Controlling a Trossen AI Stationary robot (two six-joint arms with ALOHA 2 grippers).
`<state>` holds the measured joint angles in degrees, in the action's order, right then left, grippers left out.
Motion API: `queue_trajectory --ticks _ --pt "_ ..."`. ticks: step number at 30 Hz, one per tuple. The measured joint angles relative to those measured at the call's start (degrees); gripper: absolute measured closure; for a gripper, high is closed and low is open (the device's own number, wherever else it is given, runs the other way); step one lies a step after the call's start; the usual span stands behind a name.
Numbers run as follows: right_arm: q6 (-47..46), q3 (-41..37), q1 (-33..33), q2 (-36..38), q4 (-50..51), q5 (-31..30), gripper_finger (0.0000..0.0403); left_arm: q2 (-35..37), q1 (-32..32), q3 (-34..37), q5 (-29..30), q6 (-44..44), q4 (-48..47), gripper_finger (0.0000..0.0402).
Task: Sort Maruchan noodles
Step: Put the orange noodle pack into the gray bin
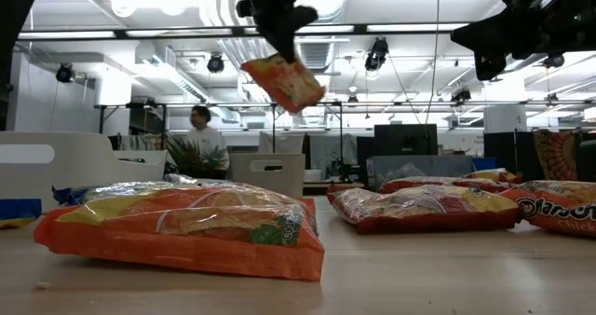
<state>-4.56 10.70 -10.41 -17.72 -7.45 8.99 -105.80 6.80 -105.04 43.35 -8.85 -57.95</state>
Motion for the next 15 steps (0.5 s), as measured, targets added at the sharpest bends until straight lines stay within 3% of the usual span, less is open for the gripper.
queue_trajectory --ticks 8,15 --pt "0.0 0.0 0.0 0.0 0.0 0.0 0.0394 -0.2 10.5 4.2 0.2 -4.6 -1.0 0.0401" --pt "0.1 0.0 0.0 0.0 0.0 0.0 0.0394 -0.6 15.6 9.0 -7.6 -5.2 5.1 0.0401"
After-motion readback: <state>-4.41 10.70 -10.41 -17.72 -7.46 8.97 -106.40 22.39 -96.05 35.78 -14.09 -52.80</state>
